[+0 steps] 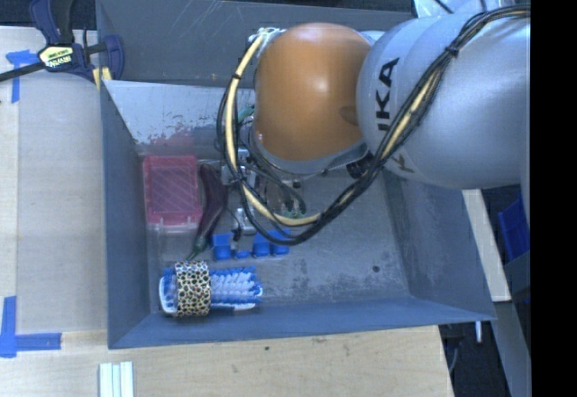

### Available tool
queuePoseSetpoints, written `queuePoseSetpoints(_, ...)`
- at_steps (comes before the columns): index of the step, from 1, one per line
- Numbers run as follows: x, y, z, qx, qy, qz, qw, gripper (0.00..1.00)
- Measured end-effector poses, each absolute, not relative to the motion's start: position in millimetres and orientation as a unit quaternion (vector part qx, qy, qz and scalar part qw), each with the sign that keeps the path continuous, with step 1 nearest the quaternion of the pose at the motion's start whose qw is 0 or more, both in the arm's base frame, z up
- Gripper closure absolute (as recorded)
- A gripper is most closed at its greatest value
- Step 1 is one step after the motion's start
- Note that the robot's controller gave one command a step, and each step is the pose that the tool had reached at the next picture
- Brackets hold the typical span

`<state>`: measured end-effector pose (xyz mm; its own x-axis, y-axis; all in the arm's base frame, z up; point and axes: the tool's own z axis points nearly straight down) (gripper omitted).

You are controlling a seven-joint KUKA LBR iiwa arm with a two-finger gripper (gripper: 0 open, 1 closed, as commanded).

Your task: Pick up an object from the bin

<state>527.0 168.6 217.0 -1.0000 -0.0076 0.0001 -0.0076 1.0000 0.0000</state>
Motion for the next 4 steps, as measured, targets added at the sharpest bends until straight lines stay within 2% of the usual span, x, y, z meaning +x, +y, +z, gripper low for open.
queuePoseSetpoints(1, 513.6, 149.3, 73.1, -0.065, -0.998, -0.003, -0.006, 1.00)
queuePoseSetpoints(2, 513.6, 149.3, 73.1, -0.065, -0.998, -0.003, -0.006, 1.00)
queuePoseSetpoints(3, 530.8, 172.0, 151.8, -0.053, -0.999, -0.006, -0.012, 1.00)
queuePoseSetpoints(4, 513.6, 172.6, 158.9, -0.076, -0.997, -0.003, -0.006, 1.00)
